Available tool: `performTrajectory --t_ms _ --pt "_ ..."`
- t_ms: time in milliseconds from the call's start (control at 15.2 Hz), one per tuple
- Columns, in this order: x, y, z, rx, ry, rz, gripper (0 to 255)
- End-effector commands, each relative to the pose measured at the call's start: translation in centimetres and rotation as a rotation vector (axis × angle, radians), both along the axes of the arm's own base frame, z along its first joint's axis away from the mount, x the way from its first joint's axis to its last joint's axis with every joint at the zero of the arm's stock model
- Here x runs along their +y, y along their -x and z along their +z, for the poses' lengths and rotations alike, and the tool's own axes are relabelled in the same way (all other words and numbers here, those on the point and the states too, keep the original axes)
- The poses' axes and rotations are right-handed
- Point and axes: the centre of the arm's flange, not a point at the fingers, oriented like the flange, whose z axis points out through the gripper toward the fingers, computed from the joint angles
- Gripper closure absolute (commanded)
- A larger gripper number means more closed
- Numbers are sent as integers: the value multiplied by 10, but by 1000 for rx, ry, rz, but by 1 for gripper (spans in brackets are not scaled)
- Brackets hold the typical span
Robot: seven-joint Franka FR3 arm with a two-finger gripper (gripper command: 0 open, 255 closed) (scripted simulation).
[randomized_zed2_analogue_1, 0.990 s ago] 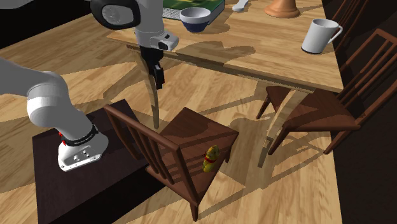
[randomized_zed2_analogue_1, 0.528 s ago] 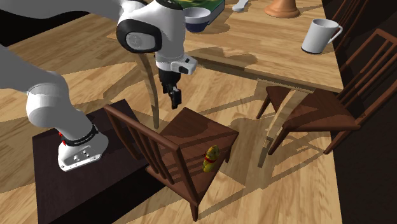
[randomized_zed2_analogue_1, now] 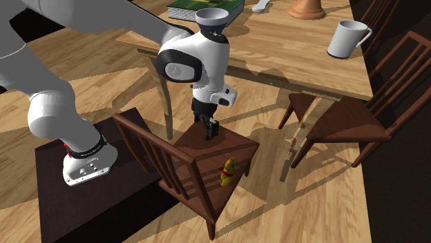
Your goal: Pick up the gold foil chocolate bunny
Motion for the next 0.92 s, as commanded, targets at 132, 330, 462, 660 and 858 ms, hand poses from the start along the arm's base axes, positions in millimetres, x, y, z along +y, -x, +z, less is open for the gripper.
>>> performTrajectory --t_ms 132,330,462,660,858 --pt "-43 -11 -28 18 14 12 0" --pt "-75 -20 -48 32 24 20 0" --pt "-96 -26 -61 40 31 26 0" --pt "-117 -32 -79 49 37 31 0" --pt "-117 -32 -95 49 37 31 0"
